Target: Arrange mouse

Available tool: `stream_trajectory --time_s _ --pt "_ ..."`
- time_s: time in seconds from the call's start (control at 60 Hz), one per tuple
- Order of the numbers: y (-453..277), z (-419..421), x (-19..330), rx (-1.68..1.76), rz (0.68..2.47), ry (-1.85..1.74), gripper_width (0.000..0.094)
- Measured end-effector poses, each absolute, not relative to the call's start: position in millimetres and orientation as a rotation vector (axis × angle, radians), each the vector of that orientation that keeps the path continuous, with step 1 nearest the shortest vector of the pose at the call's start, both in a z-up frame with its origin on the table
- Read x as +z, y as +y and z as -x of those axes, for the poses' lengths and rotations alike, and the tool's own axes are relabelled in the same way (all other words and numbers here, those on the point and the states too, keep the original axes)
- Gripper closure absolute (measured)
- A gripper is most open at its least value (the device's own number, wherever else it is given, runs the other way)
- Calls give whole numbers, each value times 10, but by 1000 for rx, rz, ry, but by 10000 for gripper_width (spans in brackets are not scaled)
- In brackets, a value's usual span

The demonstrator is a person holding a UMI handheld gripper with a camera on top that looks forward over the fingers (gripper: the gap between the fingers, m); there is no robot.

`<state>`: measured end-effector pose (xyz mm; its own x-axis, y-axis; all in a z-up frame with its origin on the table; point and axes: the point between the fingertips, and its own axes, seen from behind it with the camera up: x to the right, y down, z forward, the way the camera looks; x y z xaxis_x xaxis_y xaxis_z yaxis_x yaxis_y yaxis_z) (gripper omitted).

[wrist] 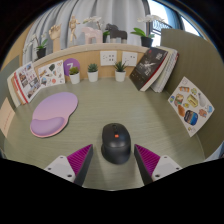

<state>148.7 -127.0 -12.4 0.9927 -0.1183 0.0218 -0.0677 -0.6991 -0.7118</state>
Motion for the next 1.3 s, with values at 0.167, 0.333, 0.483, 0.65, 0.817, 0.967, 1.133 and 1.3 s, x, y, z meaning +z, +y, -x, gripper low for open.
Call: stream_trajectory --time_s 0.167,0.333,0.483,0.65,0.817,0.967,1.133,1.3 --pt "-941 -1570 -149 -32 2354 118 234" --pt "-828 -1602 -161 -27 2377 66 467" --pt "-826 -1599 -171 -31 2394 50 592" --pt "-812 -1611 -132 -48 2442 84 615" --pt "-416 -1496 648 -86 2334 118 612" --pt "125 -1034 1704 -74 2163 103 614" --pt "622 -258 2366 -28 2041 30 615" --pt "922 401 1895 19 2102 -17 616"
